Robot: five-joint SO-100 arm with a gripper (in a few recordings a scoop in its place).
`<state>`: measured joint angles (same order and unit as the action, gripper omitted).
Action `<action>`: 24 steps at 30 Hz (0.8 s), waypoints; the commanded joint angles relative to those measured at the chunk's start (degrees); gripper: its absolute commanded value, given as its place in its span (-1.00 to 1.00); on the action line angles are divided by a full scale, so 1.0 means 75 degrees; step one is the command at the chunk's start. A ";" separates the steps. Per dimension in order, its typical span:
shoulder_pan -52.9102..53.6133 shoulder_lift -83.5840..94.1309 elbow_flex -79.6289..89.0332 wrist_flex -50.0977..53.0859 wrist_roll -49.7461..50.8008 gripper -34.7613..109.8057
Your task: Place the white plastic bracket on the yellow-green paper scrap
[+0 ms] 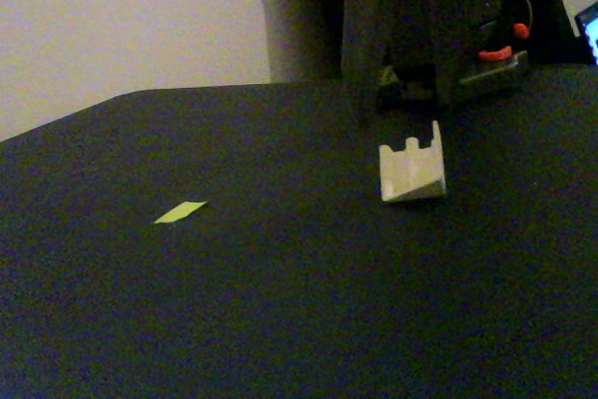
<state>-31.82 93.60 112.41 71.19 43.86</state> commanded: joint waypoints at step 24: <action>0.0176 -0.1582 -0.0445 -0.0984 0.0000 -0.04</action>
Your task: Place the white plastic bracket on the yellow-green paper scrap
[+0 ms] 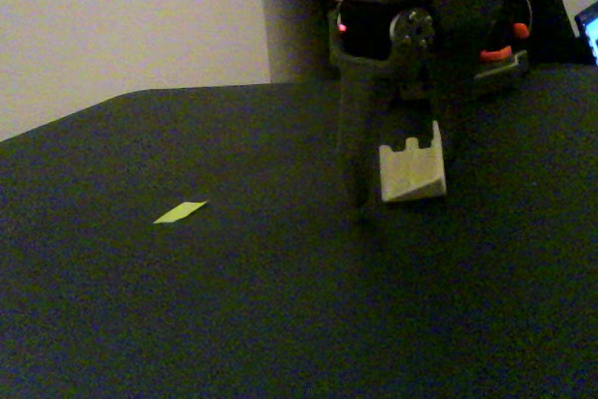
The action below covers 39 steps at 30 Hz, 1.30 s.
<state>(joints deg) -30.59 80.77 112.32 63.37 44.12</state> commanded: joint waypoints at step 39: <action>0.0445 0.2168 0.0422 0.1301 0.0258 -0.19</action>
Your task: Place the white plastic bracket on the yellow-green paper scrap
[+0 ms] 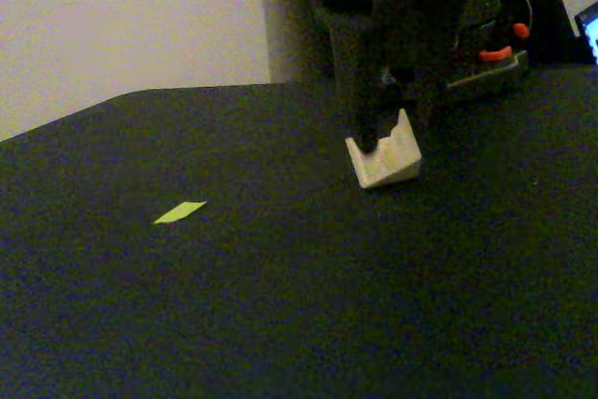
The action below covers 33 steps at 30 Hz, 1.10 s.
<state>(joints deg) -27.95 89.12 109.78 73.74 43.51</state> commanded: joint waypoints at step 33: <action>0.0633 -0.0434 0.0844 -0.1125 -0.0199 -0.38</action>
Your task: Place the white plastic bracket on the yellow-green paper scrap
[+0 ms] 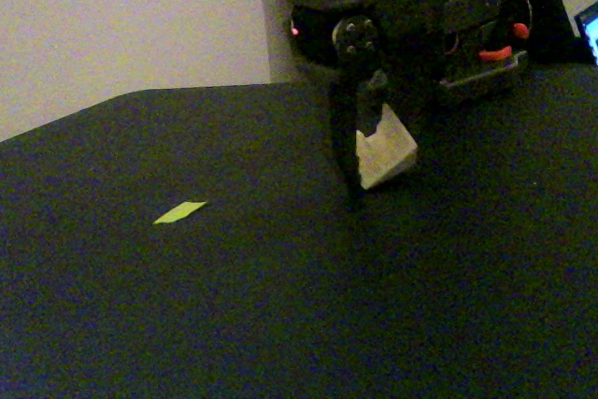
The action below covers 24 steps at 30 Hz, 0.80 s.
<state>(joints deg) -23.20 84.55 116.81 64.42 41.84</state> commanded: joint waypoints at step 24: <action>0.0785 0.0445 -0.3574 0.2789 -0.0832 -0.52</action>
<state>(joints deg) -20.13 84.64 95.89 82.44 36.21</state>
